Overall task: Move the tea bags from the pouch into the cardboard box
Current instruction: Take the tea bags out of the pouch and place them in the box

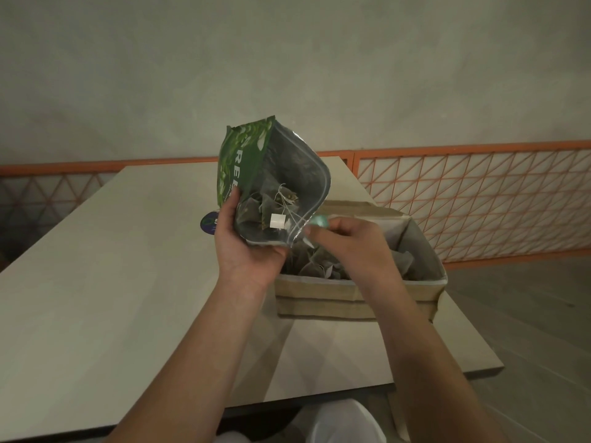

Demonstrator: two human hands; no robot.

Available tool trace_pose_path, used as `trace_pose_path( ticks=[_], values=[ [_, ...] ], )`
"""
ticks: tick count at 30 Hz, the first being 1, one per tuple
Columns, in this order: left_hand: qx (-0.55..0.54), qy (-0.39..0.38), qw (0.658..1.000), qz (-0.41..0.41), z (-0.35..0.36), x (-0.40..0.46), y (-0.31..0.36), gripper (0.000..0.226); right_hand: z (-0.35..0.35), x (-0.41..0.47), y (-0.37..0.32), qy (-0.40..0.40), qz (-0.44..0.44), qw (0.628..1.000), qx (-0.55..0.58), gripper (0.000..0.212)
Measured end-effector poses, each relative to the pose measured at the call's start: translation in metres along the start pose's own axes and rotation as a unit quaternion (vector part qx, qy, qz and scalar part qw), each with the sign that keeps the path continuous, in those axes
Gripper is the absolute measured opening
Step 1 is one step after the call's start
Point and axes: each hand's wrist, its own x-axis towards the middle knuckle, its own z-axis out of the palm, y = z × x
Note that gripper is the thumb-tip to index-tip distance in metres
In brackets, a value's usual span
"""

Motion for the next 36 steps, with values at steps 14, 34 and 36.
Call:
trace_pose_path(
  ticks=[14,34,36],
  values=[
    [-0.013,-0.01,1.0,-0.003,-0.003,0.002,-0.002,0.06,-0.024,-0.003,0.008,-0.026,-0.001,1.0,-0.008,0.012],
    [-0.004,0.005,1.0,0.007,-0.006,0.005,-0.004,0.055,-0.025,-0.004,0.004,-0.074,-0.024,0.995,0.059,0.041],
    [-0.003,0.008,1.0,0.007,-0.007,0.005,-0.003,0.055,-0.024,-0.003,0.004,-0.072,-0.019,0.995,0.059,0.038]
  ],
)
